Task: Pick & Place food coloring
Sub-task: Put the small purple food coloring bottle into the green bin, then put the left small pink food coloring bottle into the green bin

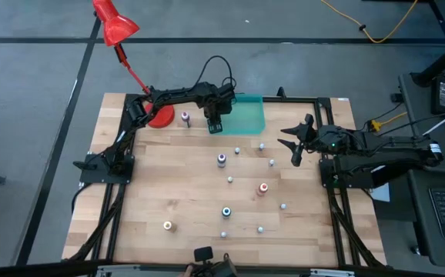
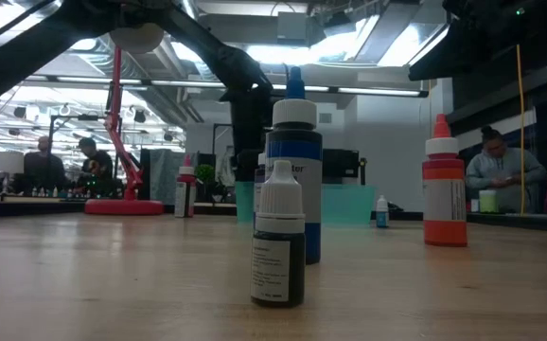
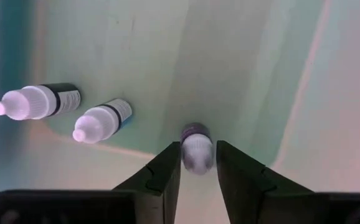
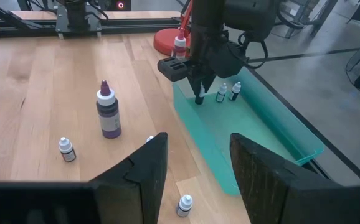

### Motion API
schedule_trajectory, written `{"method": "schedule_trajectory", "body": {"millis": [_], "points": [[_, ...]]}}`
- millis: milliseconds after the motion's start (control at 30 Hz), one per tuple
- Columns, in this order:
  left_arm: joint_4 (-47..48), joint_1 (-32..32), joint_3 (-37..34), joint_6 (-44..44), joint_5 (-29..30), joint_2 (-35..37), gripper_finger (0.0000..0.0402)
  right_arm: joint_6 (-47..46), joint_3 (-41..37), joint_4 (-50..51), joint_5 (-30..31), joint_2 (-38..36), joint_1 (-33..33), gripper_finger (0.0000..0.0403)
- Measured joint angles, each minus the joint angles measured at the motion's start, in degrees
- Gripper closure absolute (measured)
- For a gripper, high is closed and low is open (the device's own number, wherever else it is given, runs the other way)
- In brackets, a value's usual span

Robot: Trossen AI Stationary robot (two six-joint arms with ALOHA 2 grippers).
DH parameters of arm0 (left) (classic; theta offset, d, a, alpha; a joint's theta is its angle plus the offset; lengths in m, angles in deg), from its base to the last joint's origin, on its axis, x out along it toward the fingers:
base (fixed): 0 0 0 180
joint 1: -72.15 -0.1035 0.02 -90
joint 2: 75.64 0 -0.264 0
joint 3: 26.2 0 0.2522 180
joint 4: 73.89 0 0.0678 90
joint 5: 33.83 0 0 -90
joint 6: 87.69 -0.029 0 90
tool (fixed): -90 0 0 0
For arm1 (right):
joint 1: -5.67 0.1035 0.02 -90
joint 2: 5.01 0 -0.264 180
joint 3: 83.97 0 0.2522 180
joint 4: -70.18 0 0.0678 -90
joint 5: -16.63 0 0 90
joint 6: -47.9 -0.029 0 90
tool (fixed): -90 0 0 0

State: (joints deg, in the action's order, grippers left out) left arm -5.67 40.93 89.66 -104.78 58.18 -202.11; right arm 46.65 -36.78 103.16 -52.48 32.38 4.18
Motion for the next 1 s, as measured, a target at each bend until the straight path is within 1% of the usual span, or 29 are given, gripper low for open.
{"method": "schedule_trajectory", "body": {"millis": [267, 400, 600, 733, 900, 1000], "points": [[0.06, 0.00, 0.07, 0.05, 0.06, 1.36, 0.0302, 0.00, 0.00, 0.01, 0.00, 0.02, 0.01, 0.0228], [1.56, 0.13, 2.08, 0.87, -0.20, 3.99, 0.0302, 0.00, 0.00, 0.13, 0.00, 0.02, 0.00, 0.0227], [4.62, 1.57, 6.20, 0.45, -1.12, 10.09, 0.0302, 0.02, 0.00, 0.59, 0.00, 0.01, 0.00, 0.0228], [5.66, 3.52, 7.06, -1.46, -5.16, 15.39, 0.0302, 0.02, 0.00, 0.73, 0.00, 0.00, 0.00, 0.0228], [6.58, 6.83, 7.06, -4.23, -12.84, 20.39, 0.0301, -0.09, 0.00, 1.22, 0.01, 0.00, 0.00, 0.0228], [7.26, 9.45, 7.06, -6.11, -13.97, 22.05, 0.0301, -0.12, 0.00, 1.62, 0.00, 0.02, 0.00, 0.0228]]}}
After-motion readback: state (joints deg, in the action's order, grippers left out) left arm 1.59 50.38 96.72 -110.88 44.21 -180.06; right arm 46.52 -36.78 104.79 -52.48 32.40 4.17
